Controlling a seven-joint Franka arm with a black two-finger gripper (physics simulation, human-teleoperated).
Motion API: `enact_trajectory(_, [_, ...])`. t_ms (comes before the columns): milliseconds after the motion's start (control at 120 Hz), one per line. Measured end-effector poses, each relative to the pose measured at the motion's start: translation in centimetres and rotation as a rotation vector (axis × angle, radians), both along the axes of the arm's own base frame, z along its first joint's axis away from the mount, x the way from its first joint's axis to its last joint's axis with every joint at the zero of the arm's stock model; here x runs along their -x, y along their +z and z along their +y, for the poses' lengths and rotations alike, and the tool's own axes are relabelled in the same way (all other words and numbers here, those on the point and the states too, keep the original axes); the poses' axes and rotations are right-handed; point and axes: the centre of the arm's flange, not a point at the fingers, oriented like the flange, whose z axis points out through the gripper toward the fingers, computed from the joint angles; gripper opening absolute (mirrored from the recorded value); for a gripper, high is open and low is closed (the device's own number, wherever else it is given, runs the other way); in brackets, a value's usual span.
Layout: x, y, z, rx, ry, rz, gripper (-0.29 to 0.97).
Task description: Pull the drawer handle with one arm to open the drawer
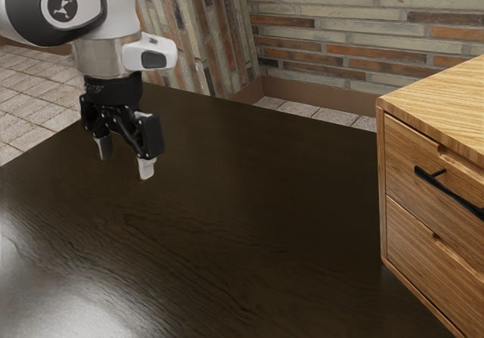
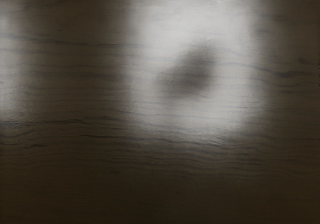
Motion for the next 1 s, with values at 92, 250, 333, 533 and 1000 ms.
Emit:
enact_trajectory(92, [-1.1, 0.7, 0.0, -0.008, -0.017, -0.092, 0.68])
enact_trajectory(250, [-2.1, 1.6, -0.5, -0.013, -0.044, -0.186, 0.68])
enact_trajectory(333, [-0.8, 7.5, -0.7, -0.022, -0.049, -0.313, 0.68])
enact_trajectory(533, [0.6, 11.7, -4.6, 0.006, -0.008, -0.391, 0.68])
enact_trajectory(1000, [0.1, 9.7, -12.3, 0.058, 0.554, -0.360, 0.68])
